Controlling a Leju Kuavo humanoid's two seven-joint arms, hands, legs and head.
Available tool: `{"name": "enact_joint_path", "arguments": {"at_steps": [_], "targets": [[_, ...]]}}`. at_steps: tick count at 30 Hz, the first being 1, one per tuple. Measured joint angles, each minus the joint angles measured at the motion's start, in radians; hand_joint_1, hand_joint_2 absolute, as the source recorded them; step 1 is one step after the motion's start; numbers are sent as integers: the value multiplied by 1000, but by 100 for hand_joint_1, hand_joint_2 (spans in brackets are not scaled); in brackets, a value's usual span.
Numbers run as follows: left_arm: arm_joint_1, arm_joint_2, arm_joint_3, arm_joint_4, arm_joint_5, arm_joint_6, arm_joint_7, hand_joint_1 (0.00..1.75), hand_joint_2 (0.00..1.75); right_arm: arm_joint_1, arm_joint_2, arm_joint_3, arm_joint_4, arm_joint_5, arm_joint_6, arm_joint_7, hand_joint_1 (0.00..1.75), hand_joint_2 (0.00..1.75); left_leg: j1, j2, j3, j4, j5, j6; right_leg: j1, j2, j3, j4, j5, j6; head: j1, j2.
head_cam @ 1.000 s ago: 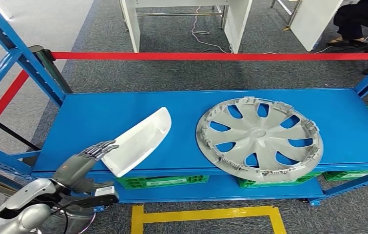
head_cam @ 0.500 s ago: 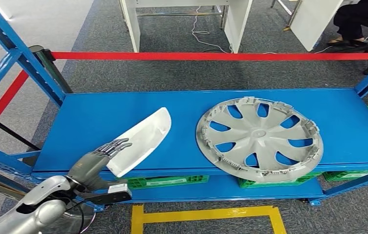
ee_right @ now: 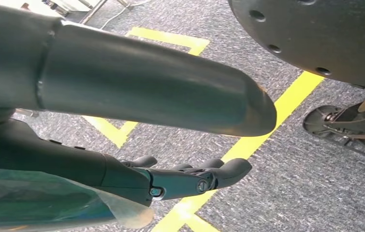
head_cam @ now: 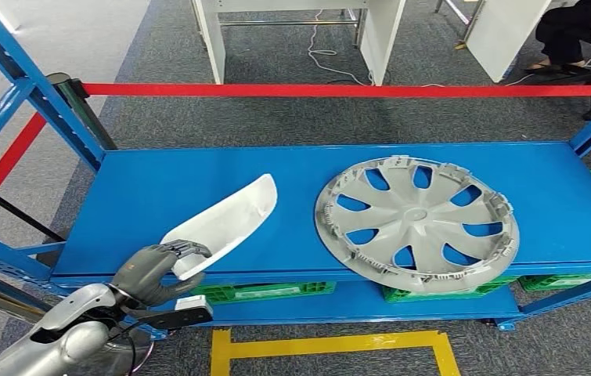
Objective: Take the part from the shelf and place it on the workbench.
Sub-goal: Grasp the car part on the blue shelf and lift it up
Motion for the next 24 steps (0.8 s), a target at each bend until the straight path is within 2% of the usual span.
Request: {"name": "enact_joint_path", "arguments": {"at_steps": [9, 18, 24], "targets": [[-8, 3, 6, 2, -15, 38, 0, 175, 175, 0, 0, 0, 0, 0, 0, -1, 0, 0, 0, 0, 0, 0, 0, 0, 0, 0, 0, 0, 0, 0, 0, 0], [-5, 4, 46, -42, -131, 256, 0, 175, 175, 7, 0, 0, 0, -18, -13, -12, 0, 0, 0, 0, 0, 0, 0, 0, 0, 0, 0, 0, 0, 0, 0, 0], [-5, 9, 76, -102, -216, 342, 0, 175, 175, 11, 0, 0, 0, -25, -21, -13, 0, 0, 0, 0, 0, 0, 0, 0, 0, 0, 0, 0, 0, 0, 0, 0]]}}
